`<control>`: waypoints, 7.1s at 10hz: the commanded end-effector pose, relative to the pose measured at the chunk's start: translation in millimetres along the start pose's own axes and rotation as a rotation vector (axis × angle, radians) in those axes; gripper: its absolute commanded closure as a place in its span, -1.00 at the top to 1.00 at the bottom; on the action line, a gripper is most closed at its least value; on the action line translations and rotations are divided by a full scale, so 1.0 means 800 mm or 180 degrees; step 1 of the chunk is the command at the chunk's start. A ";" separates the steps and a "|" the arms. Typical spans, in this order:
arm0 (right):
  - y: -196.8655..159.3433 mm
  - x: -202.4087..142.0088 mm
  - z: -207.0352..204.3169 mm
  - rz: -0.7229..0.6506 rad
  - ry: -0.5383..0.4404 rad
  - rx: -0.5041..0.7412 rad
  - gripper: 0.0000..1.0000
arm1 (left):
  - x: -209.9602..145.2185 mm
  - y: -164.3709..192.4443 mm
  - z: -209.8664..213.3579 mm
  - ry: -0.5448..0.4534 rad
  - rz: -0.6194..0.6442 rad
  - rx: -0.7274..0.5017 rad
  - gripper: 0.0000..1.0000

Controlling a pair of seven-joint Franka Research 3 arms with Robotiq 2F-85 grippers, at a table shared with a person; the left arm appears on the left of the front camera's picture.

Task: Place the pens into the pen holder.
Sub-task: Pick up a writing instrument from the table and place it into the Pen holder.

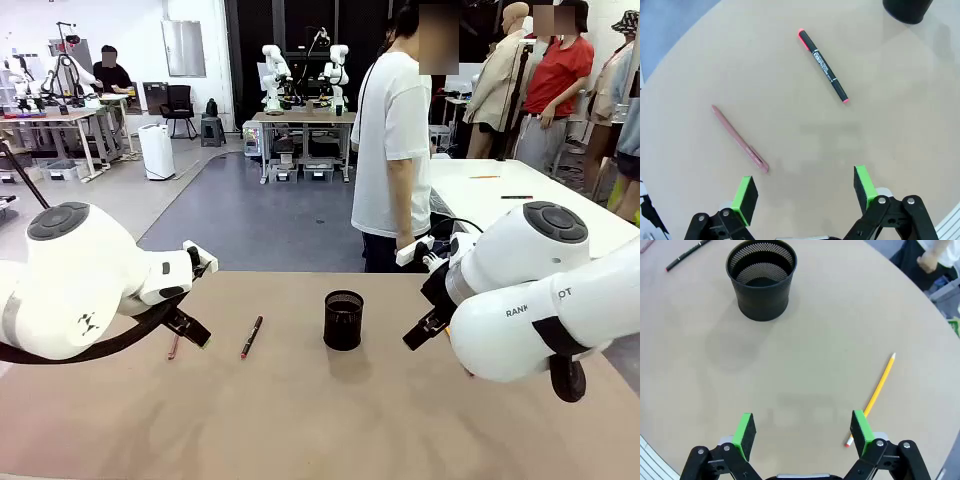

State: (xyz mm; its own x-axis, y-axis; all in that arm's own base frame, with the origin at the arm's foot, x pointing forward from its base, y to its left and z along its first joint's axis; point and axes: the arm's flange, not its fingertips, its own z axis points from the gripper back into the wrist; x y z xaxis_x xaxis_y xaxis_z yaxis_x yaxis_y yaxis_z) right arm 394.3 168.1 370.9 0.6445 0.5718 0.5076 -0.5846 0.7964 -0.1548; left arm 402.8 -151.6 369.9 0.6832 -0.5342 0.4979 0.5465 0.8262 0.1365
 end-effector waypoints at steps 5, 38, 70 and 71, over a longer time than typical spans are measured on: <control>0.000 0.000 0.000 0.0000 0.0000 0.0000 1.00 | 0.000 0.000 0.000 -0.0001 0.0000 0.0000 1.00; -0.026 0.005 0.032 0.0083 0.0285 0.0482 1.00 | 0.019 0.015 0.029 0.0408 -0.0613 -0.1297 1.00; -0.181 0.028 0.233 0.0940 -0.0810 0.1376 1.00 | 0.068 0.225 0.205 -0.1107 -0.0650 -0.1348 1.00; -0.193 0.024 0.235 0.0927 -0.0821 0.1401 1.00 | 0.067 0.222 0.209 -0.1114 -0.0677 -0.1350 1.00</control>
State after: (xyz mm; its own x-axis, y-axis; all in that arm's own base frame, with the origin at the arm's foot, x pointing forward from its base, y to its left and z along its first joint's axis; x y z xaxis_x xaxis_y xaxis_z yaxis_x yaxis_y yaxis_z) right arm 396.1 28.4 560.2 0.3470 0.6467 0.6793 -0.8914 0.4525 0.0246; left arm 458.5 -5.1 564.0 0.4091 -0.5384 0.7367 0.8320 0.5516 -0.0588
